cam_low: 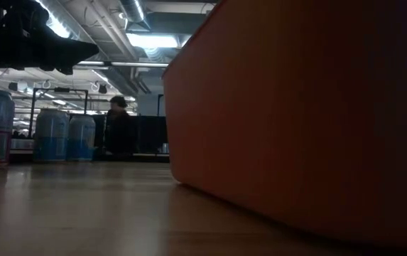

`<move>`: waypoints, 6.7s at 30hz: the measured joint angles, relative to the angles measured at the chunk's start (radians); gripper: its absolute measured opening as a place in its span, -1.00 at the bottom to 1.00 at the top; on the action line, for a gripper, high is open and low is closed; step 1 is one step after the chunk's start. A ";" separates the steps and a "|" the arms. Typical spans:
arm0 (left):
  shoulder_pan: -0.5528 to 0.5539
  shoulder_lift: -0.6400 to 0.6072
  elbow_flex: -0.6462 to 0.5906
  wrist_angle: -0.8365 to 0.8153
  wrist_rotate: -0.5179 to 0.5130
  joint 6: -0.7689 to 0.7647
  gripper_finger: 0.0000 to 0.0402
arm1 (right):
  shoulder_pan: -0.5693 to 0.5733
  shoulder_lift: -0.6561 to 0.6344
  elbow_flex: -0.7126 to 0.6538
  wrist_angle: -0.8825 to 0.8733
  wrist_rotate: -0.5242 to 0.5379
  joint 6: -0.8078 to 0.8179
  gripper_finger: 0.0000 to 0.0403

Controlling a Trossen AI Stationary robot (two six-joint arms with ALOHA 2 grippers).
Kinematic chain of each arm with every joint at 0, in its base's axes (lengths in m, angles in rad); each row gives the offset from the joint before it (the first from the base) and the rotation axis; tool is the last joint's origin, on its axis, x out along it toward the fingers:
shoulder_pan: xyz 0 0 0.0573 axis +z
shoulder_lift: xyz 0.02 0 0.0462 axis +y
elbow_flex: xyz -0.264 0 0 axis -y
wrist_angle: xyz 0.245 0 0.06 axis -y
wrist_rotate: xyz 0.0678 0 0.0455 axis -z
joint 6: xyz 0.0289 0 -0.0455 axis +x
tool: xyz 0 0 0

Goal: Sort soda cans
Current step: Put the green soda can into the yellow bin

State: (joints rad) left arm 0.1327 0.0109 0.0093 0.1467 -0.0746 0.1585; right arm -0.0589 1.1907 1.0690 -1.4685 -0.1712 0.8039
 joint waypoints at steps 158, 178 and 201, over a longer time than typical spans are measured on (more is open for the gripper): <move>0.000 0.000 0.000 -0.090 -0.069 -0.214 -0.86 | -0.871 0.320 0.470 -0.019 0.397 -0.653 0.89; 0.000 0.000 0.000 -0.091 -0.069 -0.238 -0.86 | -0.891 0.321 0.216 0.234 0.477 -0.551 0.89; 0.000 0.000 0.000 -0.112 -0.069 -0.241 -0.86 | -0.883 0.383 0.147 0.313 0.639 -0.388 0.89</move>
State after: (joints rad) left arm 0.1326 0.0113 0.0091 0.0345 -0.1440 -0.0830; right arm -0.9416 1.5737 1.2156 -1.1559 0.4682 0.4156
